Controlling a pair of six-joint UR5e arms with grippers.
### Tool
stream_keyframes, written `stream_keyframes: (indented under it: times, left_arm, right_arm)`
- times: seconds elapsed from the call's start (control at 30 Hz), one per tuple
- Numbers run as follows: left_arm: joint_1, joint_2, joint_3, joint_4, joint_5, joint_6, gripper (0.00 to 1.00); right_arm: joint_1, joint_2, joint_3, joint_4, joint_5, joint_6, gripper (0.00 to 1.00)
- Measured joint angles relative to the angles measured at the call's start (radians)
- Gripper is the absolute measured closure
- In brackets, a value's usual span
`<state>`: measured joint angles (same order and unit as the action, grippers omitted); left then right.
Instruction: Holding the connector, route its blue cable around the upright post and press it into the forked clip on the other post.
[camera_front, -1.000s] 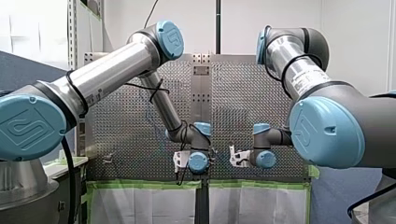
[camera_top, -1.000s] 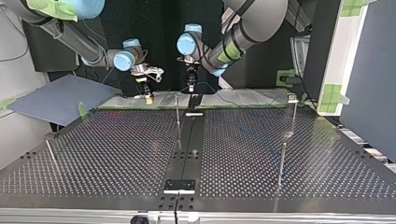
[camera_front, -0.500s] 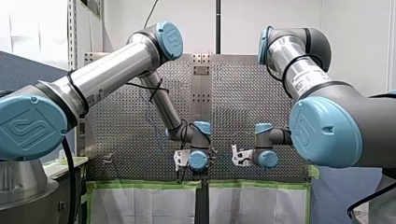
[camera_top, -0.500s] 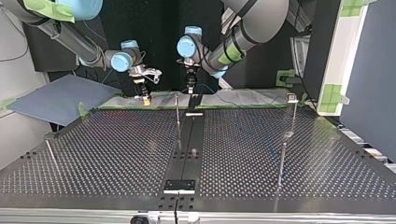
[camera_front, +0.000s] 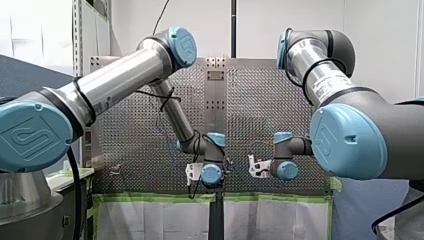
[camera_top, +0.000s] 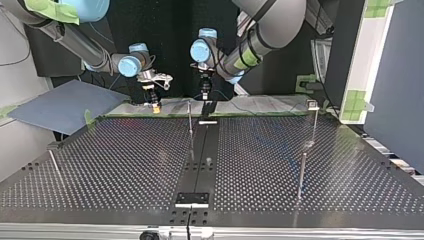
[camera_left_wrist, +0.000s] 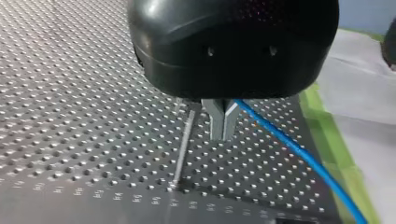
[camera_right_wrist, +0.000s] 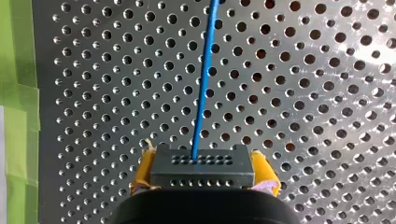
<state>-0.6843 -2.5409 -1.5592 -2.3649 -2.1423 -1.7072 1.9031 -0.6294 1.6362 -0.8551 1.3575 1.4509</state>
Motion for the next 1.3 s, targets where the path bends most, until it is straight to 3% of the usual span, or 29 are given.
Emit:
stream_keyframes:
  times: [0.4, 1.3]
  left_arm:
    - [0.007, -0.018, 0.05, -0.038, 0.005, -0.006, 0.96]
    - [0.067, -0.019, 0.097, -0.089, 0.1, -0.004, 0.96]
  right_arm:
    - [-0.002, 0.002, 0.0, -0.001, 0.0, -0.001, 0.85]
    - [-0.018, 0.006, -0.01, -0.011, -0.004, 0.014, 0.85]
